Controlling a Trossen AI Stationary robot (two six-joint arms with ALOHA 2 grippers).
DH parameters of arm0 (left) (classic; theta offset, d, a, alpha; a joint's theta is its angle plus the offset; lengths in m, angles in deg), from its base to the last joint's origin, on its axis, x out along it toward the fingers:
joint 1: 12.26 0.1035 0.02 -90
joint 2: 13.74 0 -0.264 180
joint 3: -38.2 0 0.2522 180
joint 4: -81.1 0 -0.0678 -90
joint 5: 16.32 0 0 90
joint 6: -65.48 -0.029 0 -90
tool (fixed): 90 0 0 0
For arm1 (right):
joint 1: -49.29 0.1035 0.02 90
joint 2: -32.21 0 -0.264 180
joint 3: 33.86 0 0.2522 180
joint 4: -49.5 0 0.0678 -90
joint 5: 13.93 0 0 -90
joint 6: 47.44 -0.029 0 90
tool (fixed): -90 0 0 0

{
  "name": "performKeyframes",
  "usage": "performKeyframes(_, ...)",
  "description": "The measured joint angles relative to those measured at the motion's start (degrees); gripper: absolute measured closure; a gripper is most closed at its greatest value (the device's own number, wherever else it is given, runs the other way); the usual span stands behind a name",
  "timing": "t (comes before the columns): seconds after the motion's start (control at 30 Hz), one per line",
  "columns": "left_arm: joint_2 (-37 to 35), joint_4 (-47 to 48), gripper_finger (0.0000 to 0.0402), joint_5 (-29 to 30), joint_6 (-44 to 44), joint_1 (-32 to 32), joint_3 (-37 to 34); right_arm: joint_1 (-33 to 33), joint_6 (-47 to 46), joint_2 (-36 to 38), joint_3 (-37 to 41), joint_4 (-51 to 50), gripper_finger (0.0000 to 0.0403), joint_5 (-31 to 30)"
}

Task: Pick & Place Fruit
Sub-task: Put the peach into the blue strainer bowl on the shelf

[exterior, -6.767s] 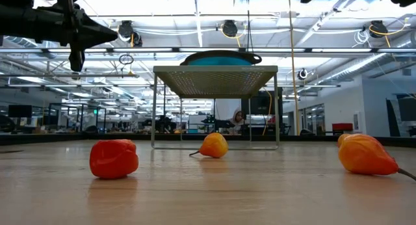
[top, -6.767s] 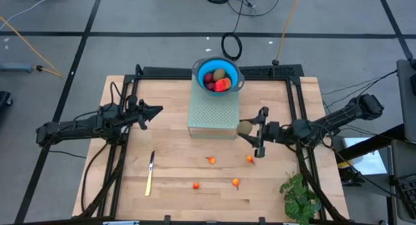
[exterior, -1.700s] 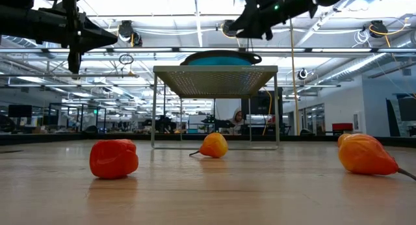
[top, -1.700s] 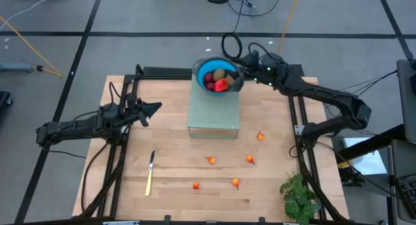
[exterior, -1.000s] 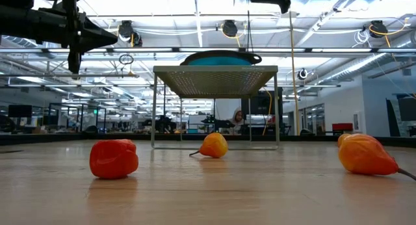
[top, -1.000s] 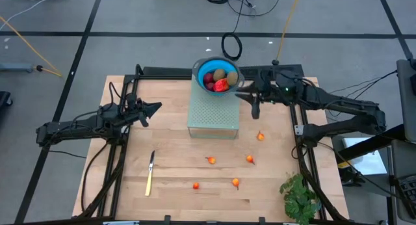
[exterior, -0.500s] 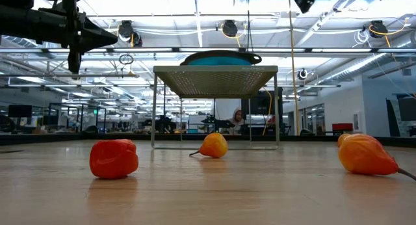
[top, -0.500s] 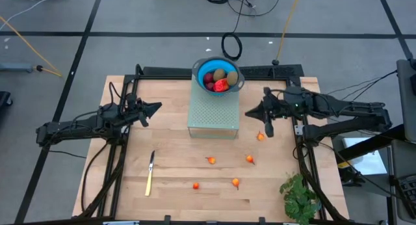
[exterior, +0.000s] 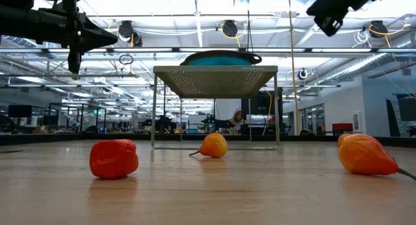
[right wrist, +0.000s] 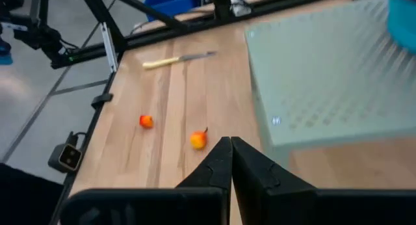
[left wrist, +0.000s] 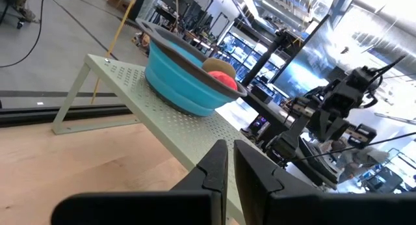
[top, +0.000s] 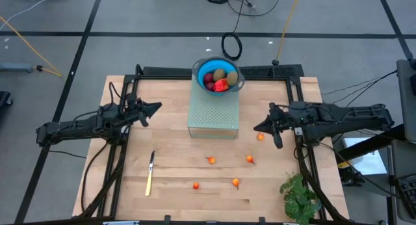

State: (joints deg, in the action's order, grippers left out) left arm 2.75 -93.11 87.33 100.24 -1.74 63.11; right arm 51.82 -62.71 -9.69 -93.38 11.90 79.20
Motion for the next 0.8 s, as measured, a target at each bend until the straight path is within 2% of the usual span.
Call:
performKeyframes(0.3,-0.02,0.02,0.0376,0.00,0.00,-0.02,0.00,0.97,-3.54,1.41,5.07,-1.25,0.0402,0.01)
performKeyframes(0.63,0.00,0.02,0.0376,-0.01,0.00,-0.02,0.00,0.97,-18.58,1.41,5.30,-16.92,0.0402,0.12)
performKeyframes(0.8,-0.02,0.02,0.0376,-0.02,0.52,-0.02,0.00,0.97,-24.31,1.41,5.30,-22.82,0.0388,0.14)
